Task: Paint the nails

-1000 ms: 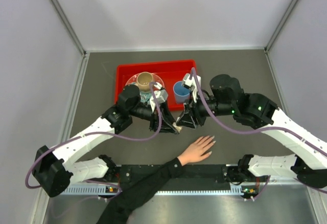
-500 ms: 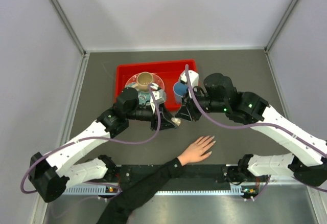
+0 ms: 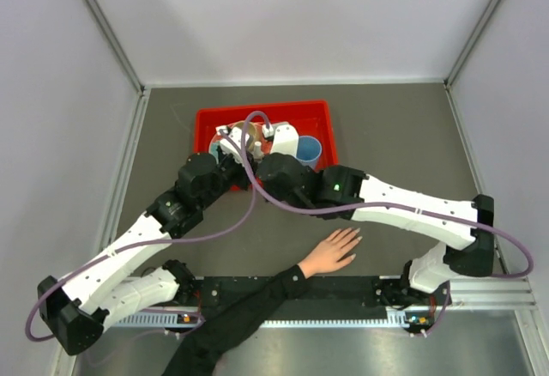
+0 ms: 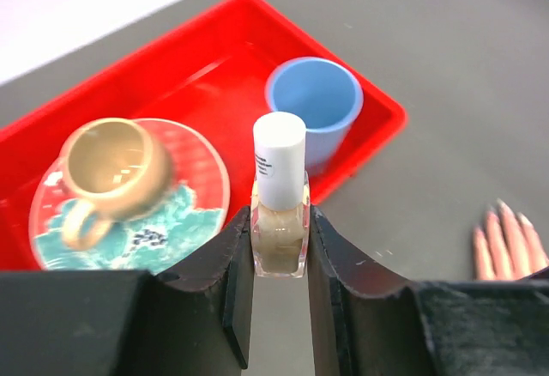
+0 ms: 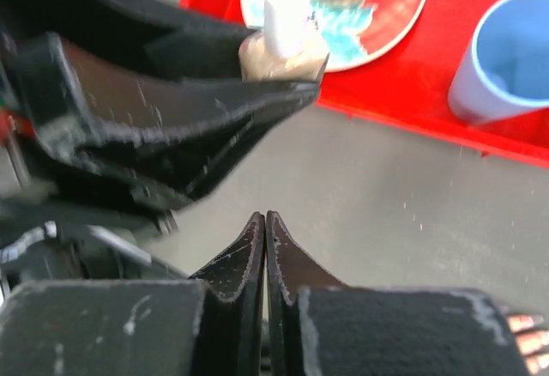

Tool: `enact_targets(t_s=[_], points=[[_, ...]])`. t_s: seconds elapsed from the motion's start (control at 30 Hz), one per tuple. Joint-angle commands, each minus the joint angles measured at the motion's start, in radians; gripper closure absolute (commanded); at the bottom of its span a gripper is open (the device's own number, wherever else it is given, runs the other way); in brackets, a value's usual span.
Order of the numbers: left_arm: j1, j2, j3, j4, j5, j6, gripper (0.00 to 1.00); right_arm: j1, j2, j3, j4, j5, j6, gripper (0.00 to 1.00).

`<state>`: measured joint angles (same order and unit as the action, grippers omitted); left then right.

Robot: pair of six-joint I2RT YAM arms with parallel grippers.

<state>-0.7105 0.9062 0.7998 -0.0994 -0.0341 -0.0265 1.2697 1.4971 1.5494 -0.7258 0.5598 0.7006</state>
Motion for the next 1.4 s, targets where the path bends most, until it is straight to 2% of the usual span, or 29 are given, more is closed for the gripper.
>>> enact_targets(t_s=[0.0,0.03,0.07,0.2,0.23,0.27,0.33,0.37,0.43,0.5,0.6,0.63,0.77,1.03,1.27,1.3,1.33,1.37], points=[[-0.003,-0.013,0.001,0.083,-0.093,0.008,1.00,0.003,-0.011,0.100,-0.041,0.129,0.031,1.00],[-0.003,-0.013,0.004,0.084,-0.055,0.008,1.00,-0.001,-0.049,0.089,-0.038,0.130,0.027,1.00],[-0.003,-0.012,0.006,0.084,-0.038,0.008,1.00,-0.007,-0.072,0.057,-0.040,0.126,0.020,0.92],[-0.003,-0.007,0.010,0.092,0.129,0.002,1.00,-0.082,-0.219,-0.057,-0.011,-0.006,-0.093,0.75],[-0.003,-0.003,0.013,0.092,0.248,0.000,1.00,-0.122,-0.250,-0.084,0.037,-0.126,-0.133,0.72],[-0.003,0.000,0.013,0.130,0.322,-0.001,1.00,-0.147,-0.309,-0.133,0.063,-0.197,-0.179,0.63],[-0.003,0.013,0.018,0.145,0.484,-0.009,1.00,-0.199,-0.356,-0.163,0.095,-0.372,-0.291,0.56],[-0.003,0.019,0.019,0.170,0.628,-0.016,1.00,-0.211,-0.376,-0.170,0.094,-0.427,-0.321,0.50],[-0.003,0.029,0.016,0.200,0.750,-0.044,1.00,-0.239,-0.408,-0.164,0.075,-0.554,-0.409,0.46],[-0.004,0.042,0.016,0.222,0.858,-0.067,1.00,-0.280,-0.423,-0.150,0.052,-0.612,-0.450,0.45],[-0.003,0.082,0.032,0.227,0.962,-0.090,1.00,-0.352,-0.426,-0.155,0.055,-0.832,-0.490,0.51],[-0.003,0.089,0.035,0.230,0.990,-0.096,1.00,-0.358,-0.423,-0.161,0.063,-0.947,-0.504,0.51],[-0.003,0.125,0.044,0.244,1.071,-0.128,1.00,-0.362,-0.380,-0.146,0.043,-1.106,-0.559,0.51],[-0.003,0.122,0.047,0.241,1.074,-0.125,1.00,-0.362,-0.334,-0.130,-0.012,-1.156,-0.616,0.52],[-0.003,0.120,0.050,0.239,1.082,-0.128,1.00,-0.362,-0.322,-0.129,-0.070,-1.094,-0.659,0.53],[-0.003,0.119,0.050,0.239,1.080,-0.127,1.00,-0.362,-0.319,-0.127,-0.067,-1.100,-0.661,0.55],[-0.003,0.119,0.050,0.239,1.077,-0.127,1.00,-0.362,-0.321,-0.130,-0.063,-1.100,-0.658,0.64],[-0.003,0.119,0.050,0.239,1.073,-0.125,1.00,-0.362,-0.321,-0.130,-0.054,-1.098,-0.653,0.70]])
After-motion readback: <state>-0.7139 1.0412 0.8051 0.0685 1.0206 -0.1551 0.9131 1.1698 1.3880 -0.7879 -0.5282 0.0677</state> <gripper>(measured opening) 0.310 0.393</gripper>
